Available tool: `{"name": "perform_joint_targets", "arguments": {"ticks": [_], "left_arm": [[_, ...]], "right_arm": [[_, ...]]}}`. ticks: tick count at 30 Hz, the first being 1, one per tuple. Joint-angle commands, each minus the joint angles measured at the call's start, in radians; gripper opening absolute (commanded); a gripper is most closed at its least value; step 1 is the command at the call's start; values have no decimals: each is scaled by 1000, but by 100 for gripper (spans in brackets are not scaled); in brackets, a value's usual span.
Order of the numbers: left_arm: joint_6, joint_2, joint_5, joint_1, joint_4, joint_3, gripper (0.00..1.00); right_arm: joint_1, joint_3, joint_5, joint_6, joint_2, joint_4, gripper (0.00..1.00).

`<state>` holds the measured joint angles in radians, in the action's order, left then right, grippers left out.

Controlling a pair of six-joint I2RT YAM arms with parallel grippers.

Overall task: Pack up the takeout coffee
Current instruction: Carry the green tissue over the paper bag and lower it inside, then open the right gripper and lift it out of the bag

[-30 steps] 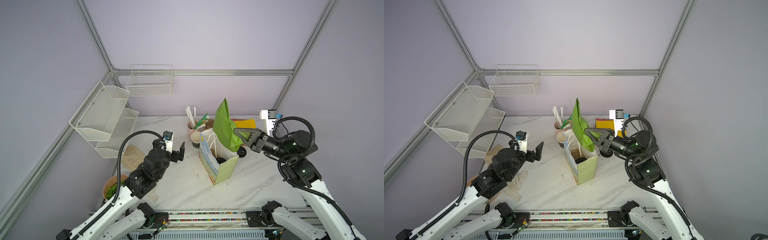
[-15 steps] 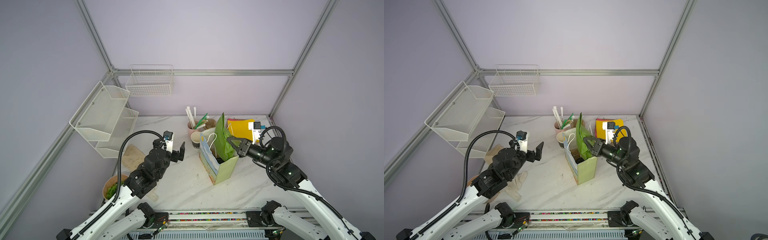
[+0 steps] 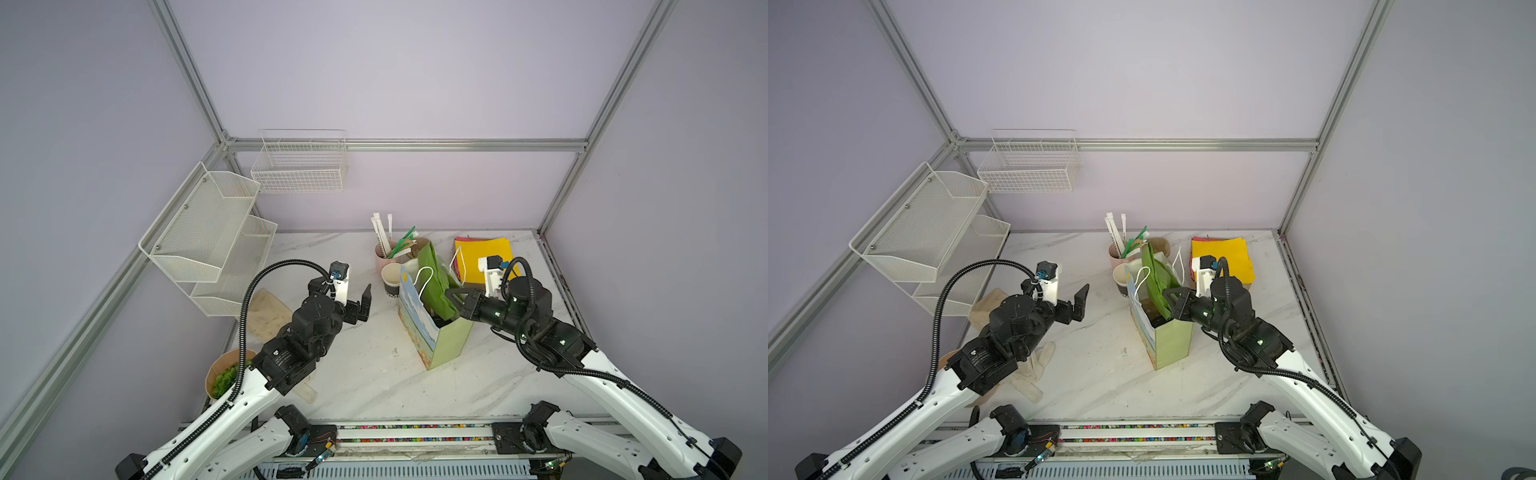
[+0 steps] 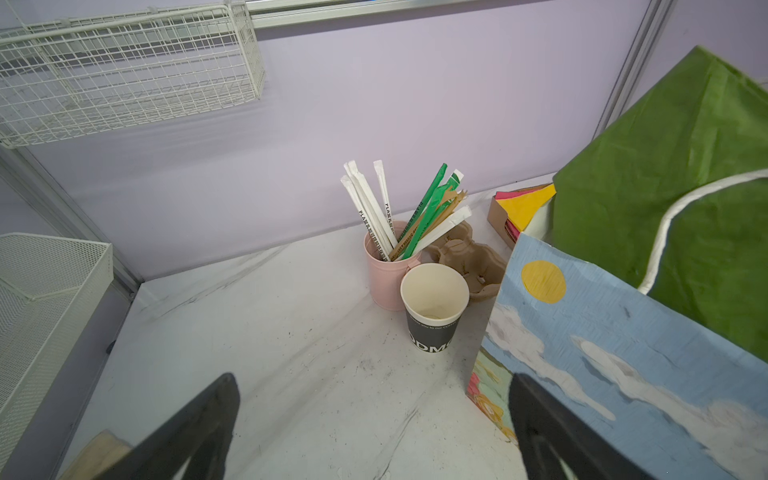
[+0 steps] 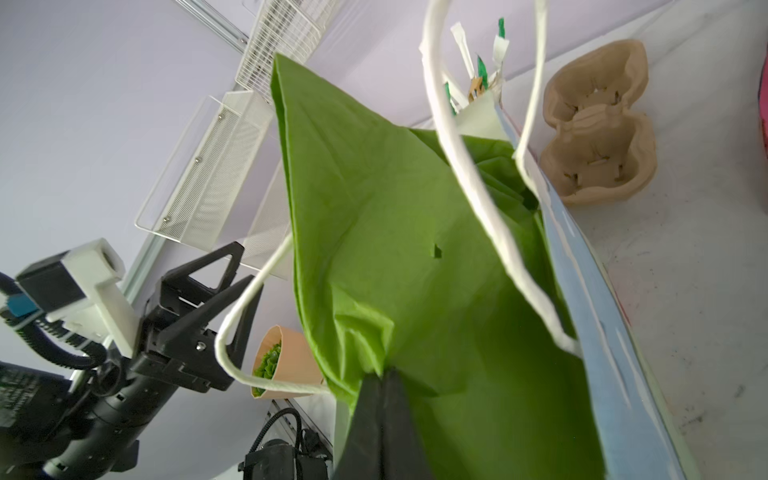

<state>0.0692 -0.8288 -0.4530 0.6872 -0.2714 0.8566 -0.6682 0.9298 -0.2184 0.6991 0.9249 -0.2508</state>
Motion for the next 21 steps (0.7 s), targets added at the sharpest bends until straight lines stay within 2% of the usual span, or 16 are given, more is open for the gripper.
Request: {"name": "perform_joint_targets", "arguments": {"ticks": [1,8,15,21], "left_arm": [[12,-2,0,-8,20,-20,100],[11,-2,-5,-8,17,-20,100],[11,-1,-3,-8,16,-20,100],[9,2,-3,-9,17,-20,100]], "right_arm": [[-17,51,97,-36,2,-81,0],[-21,128,102,-95,44,-147,0],[-21,209,93,-124,61,-168,28],[-21,226,73,-128,83,-151,36]]}}
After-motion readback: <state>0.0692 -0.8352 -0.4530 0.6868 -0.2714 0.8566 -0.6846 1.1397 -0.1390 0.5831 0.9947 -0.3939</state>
